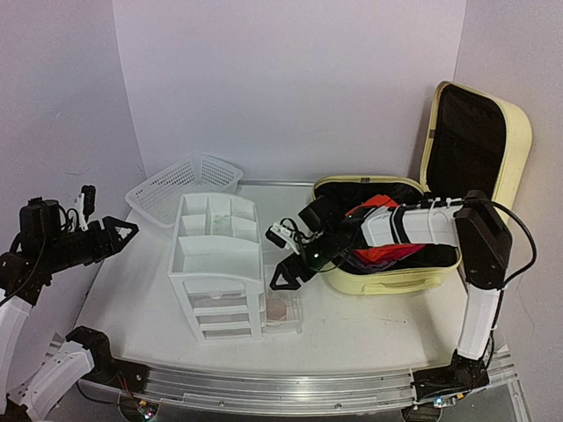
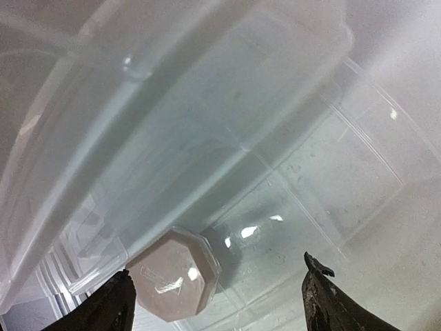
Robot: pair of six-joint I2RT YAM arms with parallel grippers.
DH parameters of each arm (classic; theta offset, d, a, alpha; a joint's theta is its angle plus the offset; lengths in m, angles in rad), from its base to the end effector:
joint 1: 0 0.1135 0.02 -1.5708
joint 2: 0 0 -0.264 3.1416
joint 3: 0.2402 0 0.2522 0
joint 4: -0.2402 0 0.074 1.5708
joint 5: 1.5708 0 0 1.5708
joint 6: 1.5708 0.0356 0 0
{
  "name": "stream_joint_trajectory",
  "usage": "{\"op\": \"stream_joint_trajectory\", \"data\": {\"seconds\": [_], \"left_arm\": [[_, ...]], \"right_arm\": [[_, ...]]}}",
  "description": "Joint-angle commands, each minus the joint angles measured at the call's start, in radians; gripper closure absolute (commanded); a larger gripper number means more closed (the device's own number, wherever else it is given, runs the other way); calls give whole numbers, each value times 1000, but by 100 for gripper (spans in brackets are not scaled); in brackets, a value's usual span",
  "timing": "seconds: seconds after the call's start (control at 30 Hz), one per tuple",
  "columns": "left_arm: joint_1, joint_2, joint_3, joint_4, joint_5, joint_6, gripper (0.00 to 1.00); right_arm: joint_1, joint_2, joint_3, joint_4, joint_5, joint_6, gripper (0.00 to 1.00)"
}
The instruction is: Open, take out, and arrange the luggage
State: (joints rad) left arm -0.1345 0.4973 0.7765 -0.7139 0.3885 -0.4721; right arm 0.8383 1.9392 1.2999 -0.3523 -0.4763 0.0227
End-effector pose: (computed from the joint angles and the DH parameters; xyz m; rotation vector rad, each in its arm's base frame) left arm 0.1012 -0.0273 0.3196 -0.0902 2.0543 -0.7720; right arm 0.2589 0.3122 0.1734 -1.2334 2.3691 0.9189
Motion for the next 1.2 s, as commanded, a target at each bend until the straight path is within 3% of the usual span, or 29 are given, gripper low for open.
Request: {"op": "stream_joint_trajectory", "data": {"seconds": [0.0, 0.2, 0.27, 0.37, 0.5, 0.6, 0.63, 0.97, 1.17], "left_arm": [[3, 36, -24, 24, -26, -7, 28], [3, 157, -86, 33, -63, -60, 32], [2, 178, -125, 60, -85, -104, 32], [3, 215, -201, 139, -74, -182, 32], [3, 354, -266, 268, 36, -222, 43], [0, 444, -301, 351, 116, -231, 54], [-4, 464, -308, 376, 137, -234, 57], [-198, 585, -262, 429, 72, -237, 65], [-262, 595, -227, 433, 31, -249, 69]], "right_arm": [[-4, -179, -28, -78, 134, 138, 19], [-4, -325, -149, -129, 258, 360, 20], [-4, -339, -173, -158, 326, 432, 31], [-3, -334, -182, -193, 390, 475, 36], [21, -281, -136, -177, 392, 476, 52], [25, -211, -93, -188, 415, 472, 76], [24, -190, -76, -198, 421, 465, 80], [26, -46, 22, -186, 385, 458, 83], [37, 2, 18, -19, 245, 546, 83]]}}
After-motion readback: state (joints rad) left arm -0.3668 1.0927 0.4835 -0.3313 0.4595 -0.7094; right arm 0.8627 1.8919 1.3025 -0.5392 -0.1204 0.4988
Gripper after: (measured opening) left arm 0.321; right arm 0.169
